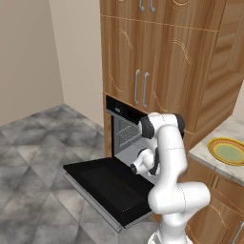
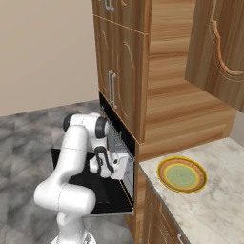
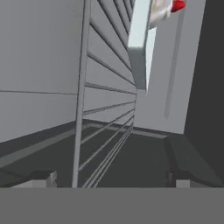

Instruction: Take the baked cake out of the oven and place it on the plate for cooling. Then close the oven door.

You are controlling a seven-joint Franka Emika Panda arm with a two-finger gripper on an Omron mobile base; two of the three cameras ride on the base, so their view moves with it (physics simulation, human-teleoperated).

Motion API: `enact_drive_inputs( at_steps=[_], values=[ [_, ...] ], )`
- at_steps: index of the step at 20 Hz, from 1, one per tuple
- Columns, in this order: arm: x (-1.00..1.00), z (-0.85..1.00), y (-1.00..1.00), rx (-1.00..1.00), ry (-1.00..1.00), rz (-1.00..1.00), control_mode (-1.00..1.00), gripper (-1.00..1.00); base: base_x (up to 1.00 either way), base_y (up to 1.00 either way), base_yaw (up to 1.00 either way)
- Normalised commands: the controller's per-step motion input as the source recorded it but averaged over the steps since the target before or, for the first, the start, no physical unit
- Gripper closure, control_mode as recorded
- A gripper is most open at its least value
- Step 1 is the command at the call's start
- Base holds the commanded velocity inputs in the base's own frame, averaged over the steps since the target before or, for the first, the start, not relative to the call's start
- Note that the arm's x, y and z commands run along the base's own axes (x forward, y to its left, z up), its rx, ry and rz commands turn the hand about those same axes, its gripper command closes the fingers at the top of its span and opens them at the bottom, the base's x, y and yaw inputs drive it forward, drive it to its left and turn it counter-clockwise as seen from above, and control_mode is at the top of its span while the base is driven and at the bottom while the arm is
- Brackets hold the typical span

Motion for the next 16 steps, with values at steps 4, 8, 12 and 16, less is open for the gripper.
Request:
enact_drive_inputs(
  at_steps=[4, 8, 12, 16],
  values=[
    [0.38, -0.34, 0.00, 0.00, 0.00, 0.00, -1.00, -1.00, 0.00, 0.00, 0.00],
    [0.33, -0.28, 0.00, 0.00, 0.00, 0.00, -1.00, -1.00, 0.00, 0.00, 0.00],
    [0.32, -0.32, 0.00, 0.00, 0.00, 0.00, -1.00, -1.00, 0.00, 0.00, 0.00],
    [0.33, -0.28, -0.01, 0.00, 0.00, 0.00, -1.00, -1.00, 0.00, 0.00, 0.00]
  ],
)
